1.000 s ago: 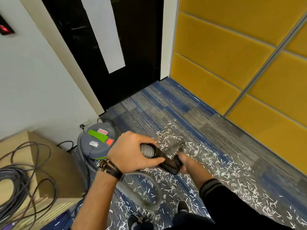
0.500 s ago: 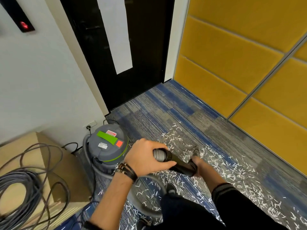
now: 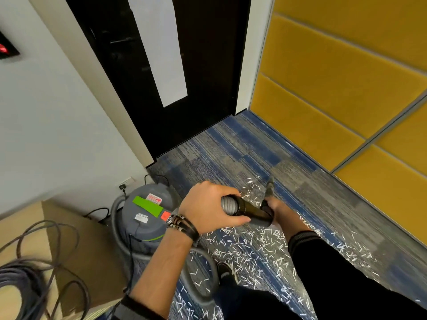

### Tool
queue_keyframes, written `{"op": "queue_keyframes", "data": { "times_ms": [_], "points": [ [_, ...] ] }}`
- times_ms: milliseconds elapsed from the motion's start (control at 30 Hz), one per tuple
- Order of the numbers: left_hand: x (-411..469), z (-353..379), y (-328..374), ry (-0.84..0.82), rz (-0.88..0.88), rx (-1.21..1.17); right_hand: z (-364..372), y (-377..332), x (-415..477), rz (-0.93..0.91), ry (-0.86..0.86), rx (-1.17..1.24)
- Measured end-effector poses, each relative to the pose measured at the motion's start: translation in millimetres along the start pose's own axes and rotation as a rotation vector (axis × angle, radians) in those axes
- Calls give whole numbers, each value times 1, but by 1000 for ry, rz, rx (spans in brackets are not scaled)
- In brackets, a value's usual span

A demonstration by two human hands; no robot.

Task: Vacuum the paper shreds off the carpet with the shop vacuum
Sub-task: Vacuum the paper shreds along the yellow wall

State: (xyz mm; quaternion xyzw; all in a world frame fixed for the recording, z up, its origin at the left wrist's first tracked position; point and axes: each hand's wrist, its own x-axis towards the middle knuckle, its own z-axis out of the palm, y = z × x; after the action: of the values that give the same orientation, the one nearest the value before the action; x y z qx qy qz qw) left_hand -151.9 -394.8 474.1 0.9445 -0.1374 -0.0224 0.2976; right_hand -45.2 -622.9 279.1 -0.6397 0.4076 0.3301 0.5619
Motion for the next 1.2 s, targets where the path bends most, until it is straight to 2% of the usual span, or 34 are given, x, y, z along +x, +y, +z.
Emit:
{"op": "queue_keyframes", "data": {
  "times_ms": [267,367,533,633,733,900,1200],
  "points": [
    [30,-36,-14,82,-24,5,73,-39,11,55,-237,-39],
    [40,-43,-19,87,-16,-68,67,-40,16,42,-239,31],
    [64,-33,-3,0,43,-109,26,-25,32,37,-253,147],
    [66,-32,-11,3,-12,-127,5,-22,44,61,-175,126],
    [55,-33,-18,12,-74,-124,8,-17,45,96,-158,72],
    [40,-33,-7,41,-26,-6,33,-15,36,83,-225,57],
    [17,-26,4,-18,30,-108,17,22,13,98,-201,143]
  ]
}}
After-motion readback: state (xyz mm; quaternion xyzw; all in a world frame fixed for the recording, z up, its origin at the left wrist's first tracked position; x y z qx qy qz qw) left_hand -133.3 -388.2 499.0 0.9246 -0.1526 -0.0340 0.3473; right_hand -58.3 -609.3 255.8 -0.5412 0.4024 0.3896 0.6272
